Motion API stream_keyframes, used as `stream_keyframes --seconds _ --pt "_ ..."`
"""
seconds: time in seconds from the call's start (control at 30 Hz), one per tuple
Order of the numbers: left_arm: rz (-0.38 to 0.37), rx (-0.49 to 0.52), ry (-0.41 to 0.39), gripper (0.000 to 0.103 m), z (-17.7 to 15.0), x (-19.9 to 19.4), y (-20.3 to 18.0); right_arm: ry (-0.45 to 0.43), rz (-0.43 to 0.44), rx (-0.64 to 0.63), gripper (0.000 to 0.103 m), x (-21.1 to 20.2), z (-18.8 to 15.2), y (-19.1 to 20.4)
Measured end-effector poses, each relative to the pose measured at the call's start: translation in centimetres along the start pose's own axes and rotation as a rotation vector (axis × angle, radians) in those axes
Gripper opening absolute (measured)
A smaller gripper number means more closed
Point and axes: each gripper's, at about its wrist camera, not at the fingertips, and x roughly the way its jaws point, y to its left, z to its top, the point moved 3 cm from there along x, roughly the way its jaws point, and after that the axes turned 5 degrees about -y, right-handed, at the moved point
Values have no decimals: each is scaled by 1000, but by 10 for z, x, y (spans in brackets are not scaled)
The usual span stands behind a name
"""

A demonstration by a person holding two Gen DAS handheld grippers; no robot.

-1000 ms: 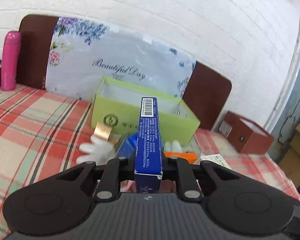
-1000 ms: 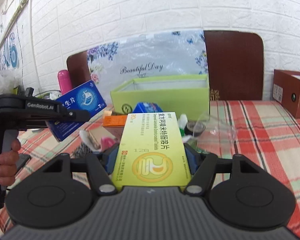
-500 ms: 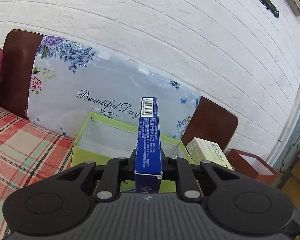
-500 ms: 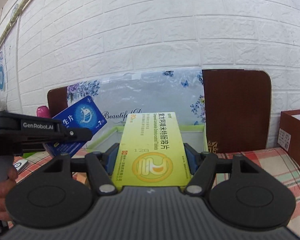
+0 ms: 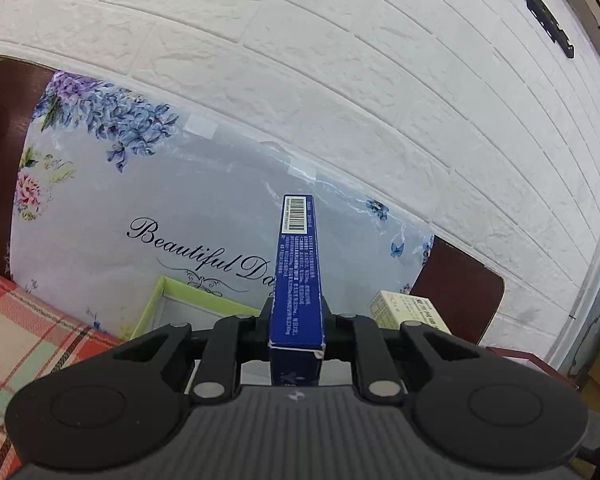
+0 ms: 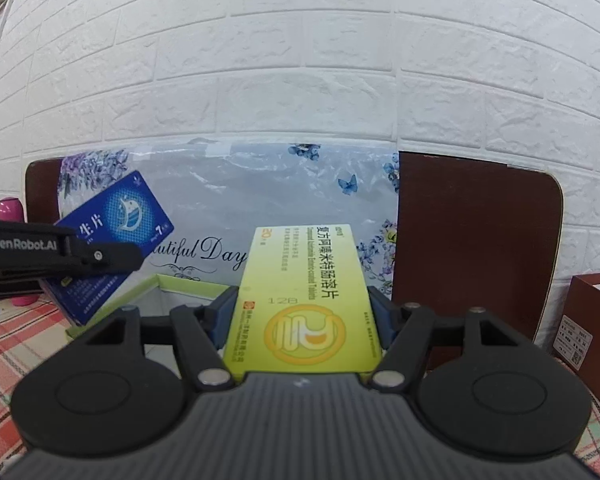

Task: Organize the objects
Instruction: 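Lower both held boxes into the lime-green box and open both grippers, then reach both grippers back to the pile of items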

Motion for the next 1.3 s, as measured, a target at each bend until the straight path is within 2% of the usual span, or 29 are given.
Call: stream_keyframes --seconds 0.2,0.23,0.27,0.3,0.33,0.37,0.47,0.63,0.83,1.0,1.1,1.2,1.3 --pt "37 -52 25 18 -8 25 25 55 -33 -28 66 29 -24 -1" --pt "44 -69 22 32 -10 27 28 63 -32 -32 67 31 -28 -1" --pt "44 -92 22 67 -12 28 30 68 -29 -32 71 32 -31 -1" --pt "54 -105 24 84 -13 28 31 70 -25 -26 88 32 -31 -2" --pt "72 -107 13 97 -13 26 29 53 -19 -15 102 28 -30 -3" --pt "81 -87 -15 97 -13 22 25 23 -12 -7 103 23 -27 -4" --pt "34 8 -54 99 -10 13 8 -15 -24 -19 103 12 -20 -6" --pt "24 48 -20 99 -8 6 -7 -25 -24 -1 103 -2 -10 -13" --pt "23 -26 0 99 1 -24 -14 -63 -28 39 103 -34 8 -22" --pt "-5 -62 -42 99 7 -65 -27 -95 -7 38 103 -80 22 -22" --pt "-31 -59 -57 99 7 -86 -36 -145 8 25 103 -113 23 -19" --pt "-34 -27 -59 99 0 -106 -41 -148 18 25 103 -136 20 -16" --pt "-5 -17 -16 99 -19 -122 -34 -123 44 41 103 -147 11 -14"
